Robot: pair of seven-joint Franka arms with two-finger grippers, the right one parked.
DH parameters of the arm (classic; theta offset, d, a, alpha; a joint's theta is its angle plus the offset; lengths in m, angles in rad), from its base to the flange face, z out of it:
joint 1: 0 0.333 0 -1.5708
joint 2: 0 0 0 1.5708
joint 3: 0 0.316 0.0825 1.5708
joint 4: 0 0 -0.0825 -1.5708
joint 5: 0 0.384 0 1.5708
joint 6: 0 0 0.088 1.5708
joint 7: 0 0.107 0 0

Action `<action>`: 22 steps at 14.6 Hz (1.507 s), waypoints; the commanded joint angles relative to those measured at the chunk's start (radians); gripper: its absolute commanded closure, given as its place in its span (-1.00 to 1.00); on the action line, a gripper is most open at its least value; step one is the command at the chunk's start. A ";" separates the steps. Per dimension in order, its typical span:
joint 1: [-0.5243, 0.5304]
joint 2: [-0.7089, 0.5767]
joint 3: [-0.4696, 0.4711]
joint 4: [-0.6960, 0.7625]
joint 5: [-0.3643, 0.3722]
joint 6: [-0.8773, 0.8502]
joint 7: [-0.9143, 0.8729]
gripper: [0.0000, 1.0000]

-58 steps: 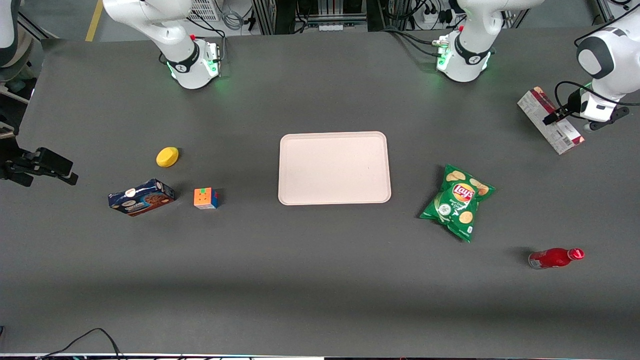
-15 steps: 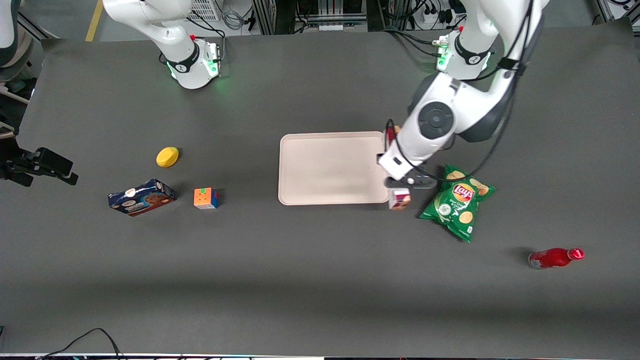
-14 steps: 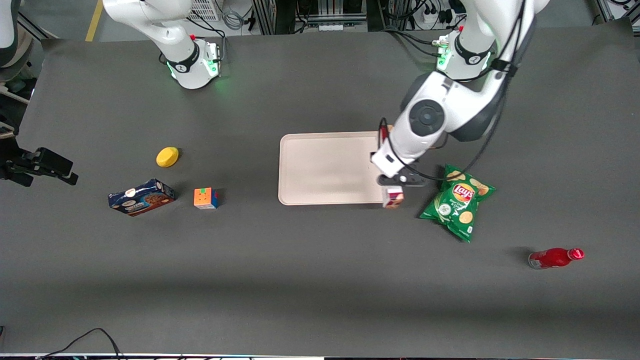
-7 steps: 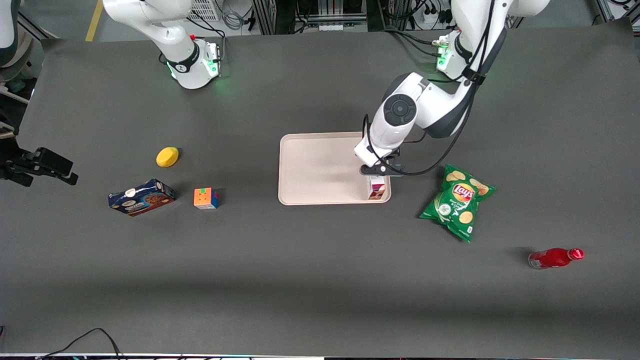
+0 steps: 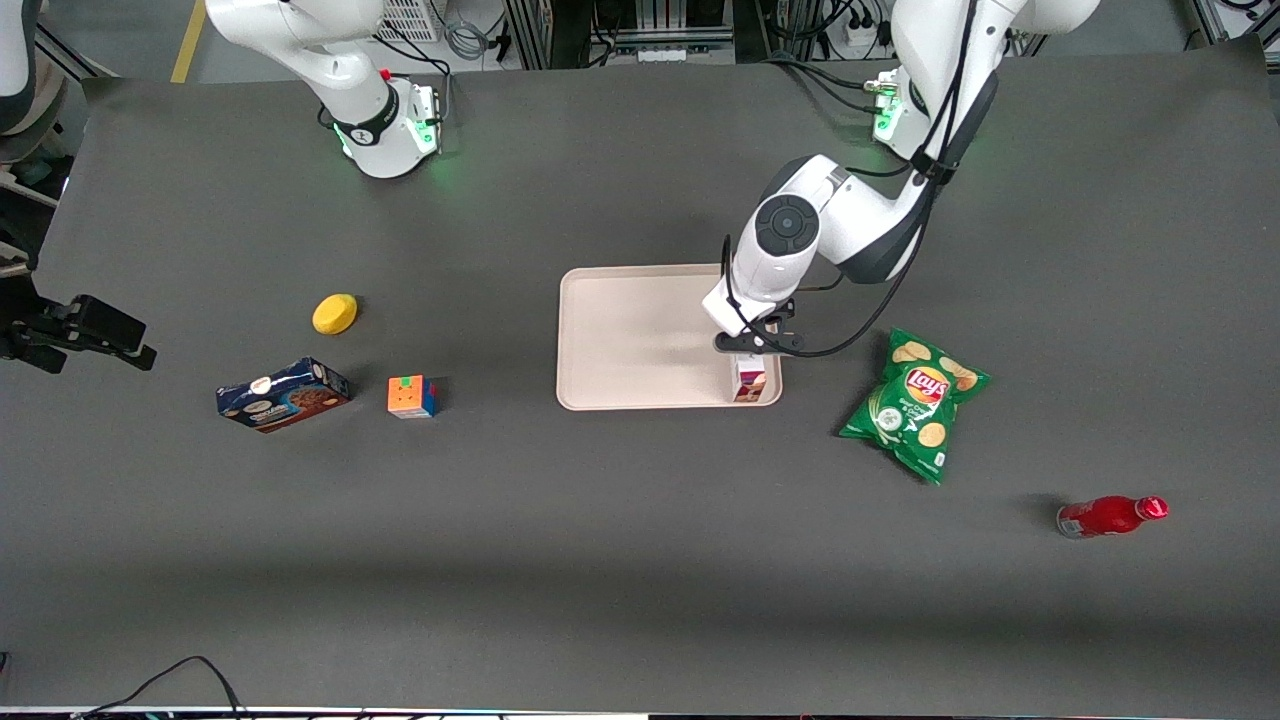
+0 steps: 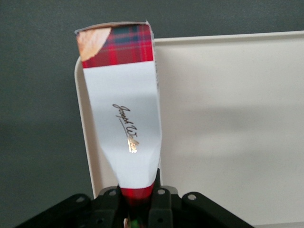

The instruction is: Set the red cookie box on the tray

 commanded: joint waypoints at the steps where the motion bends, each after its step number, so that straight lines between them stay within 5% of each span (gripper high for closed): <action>1: -0.013 0.004 0.018 -0.002 0.019 0.015 -0.033 1.00; 3: -0.013 0.007 0.018 -0.002 0.019 0.013 -0.045 1.00; 4: -0.013 0.008 0.018 -0.002 0.019 0.015 -0.046 0.81; 6: -0.013 0.013 0.019 0.000 0.019 0.022 -0.062 -0.46; 7: -0.013 0.015 0.019 0.001 0.019 0.022 -0.077 -0.87; 8: -0.013 0.015 0.019 0.004 0.019 0.025 -0.082 -1.00; 15: -0.005 -0.051 0.087 0.125 0.015 -0.098 -0.042 -1.00; 22: 0.084 -0.267 0.284 0.213 0.005 -0.335 0.303 -1.00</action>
